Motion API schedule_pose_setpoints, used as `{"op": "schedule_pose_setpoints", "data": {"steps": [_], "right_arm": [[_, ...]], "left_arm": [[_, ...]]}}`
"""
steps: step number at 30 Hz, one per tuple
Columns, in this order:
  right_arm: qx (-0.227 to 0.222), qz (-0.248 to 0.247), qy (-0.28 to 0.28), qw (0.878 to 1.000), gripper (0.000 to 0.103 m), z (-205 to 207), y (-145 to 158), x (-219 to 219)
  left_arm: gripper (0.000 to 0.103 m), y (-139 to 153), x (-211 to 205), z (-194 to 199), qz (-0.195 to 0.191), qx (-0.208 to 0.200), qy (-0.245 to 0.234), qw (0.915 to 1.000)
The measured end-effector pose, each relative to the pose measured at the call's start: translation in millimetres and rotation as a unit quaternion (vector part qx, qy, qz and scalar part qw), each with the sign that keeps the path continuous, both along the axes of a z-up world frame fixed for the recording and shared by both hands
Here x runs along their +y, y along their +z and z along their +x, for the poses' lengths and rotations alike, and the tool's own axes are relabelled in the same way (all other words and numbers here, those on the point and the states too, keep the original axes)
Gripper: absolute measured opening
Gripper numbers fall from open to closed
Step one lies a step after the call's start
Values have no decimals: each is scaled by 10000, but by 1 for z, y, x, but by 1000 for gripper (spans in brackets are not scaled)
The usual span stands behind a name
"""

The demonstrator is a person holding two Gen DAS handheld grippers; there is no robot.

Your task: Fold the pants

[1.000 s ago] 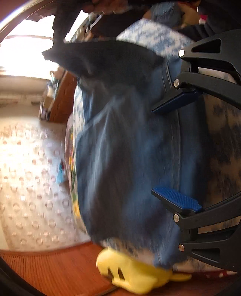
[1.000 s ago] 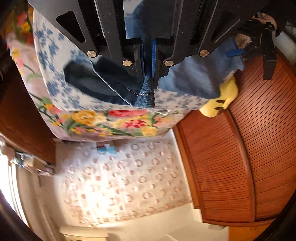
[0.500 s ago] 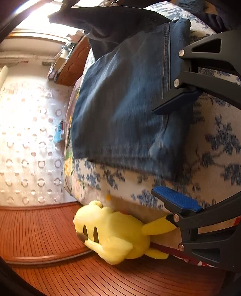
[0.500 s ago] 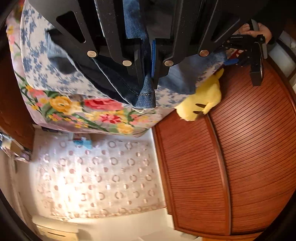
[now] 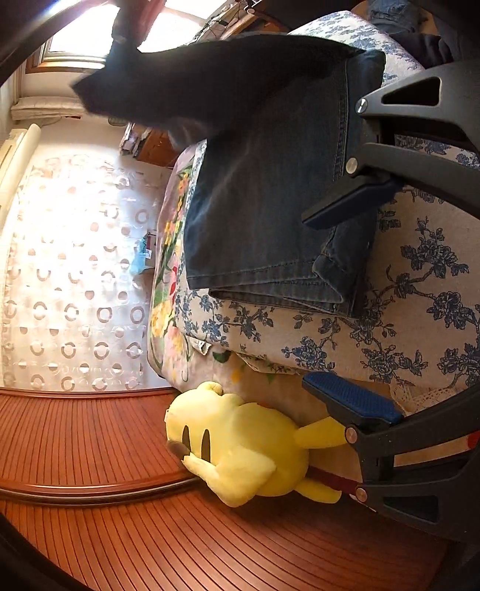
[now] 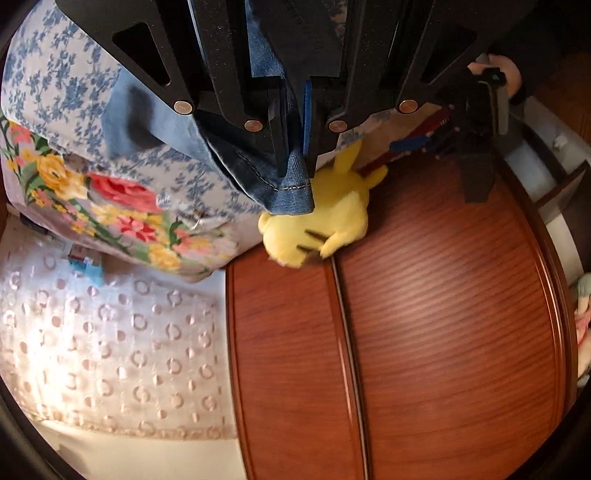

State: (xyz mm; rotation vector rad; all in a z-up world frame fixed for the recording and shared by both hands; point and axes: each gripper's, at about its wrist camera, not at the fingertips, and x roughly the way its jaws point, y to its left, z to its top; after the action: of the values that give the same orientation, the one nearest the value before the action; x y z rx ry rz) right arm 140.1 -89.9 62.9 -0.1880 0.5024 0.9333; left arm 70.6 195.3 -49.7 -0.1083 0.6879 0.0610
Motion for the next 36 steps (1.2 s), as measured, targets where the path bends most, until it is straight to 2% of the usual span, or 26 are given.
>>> {"op": "schedule_pose_setpoints", "data": {"steps": [2, 6, 10, 11, 12, 13, 18, 25, 29, 34, 36], "right_arm": [[-152, -237, -157, 9995, 22, 5, -5, 3], [-78, -312, 7, 9995, 43, 14, -5, 0], [-136, -329, 43, 9994, 46, 8, 3, 4], [-143, -363, 62, 9992, 50, 8, 4, 4], [-77, -387, 156, 9991, 60, 4, 0, 1], [74, -468, 341, 9983, 64, 6, -5, 6], [231, -795, 142, 9965, 64, 16, -24, 13], [351, -917, -371, 9945, 64, 36, -42, 8], [623, -878, -648, 9921, 64, 48, -56, 3], [928, -827, -855, 9886, 64, 61, -72, 12], [993, -808, -885, 9878, 63, 62, -76, 16]], "left_arm": [[80, 0, -2, 0, -5, -22, -29, 10000], [80, -1, -5, 2, -20, -29, -77, 10000], [80, -1, -11, 5, -47, -29, -139, 9999], [80, -1, -12, 6, -48, -34, -162, 9999], [80, -1, -14, 7, -55, -40, -193, 9998], [80, 0, -17, 6, -52, -39, -214, 9997], [80, 0, -26, 9, -42, -37, -325, 9995], [80, -2, -32, 15, -21, -13, -455, 9990], [79, -5, -29, 25, -166, -48, -544, 9984], [56, -12, -25, 40, -233, 78, -549, 9982], [51, -17, -24, 44, -245, 170, -573, 9979]]}}
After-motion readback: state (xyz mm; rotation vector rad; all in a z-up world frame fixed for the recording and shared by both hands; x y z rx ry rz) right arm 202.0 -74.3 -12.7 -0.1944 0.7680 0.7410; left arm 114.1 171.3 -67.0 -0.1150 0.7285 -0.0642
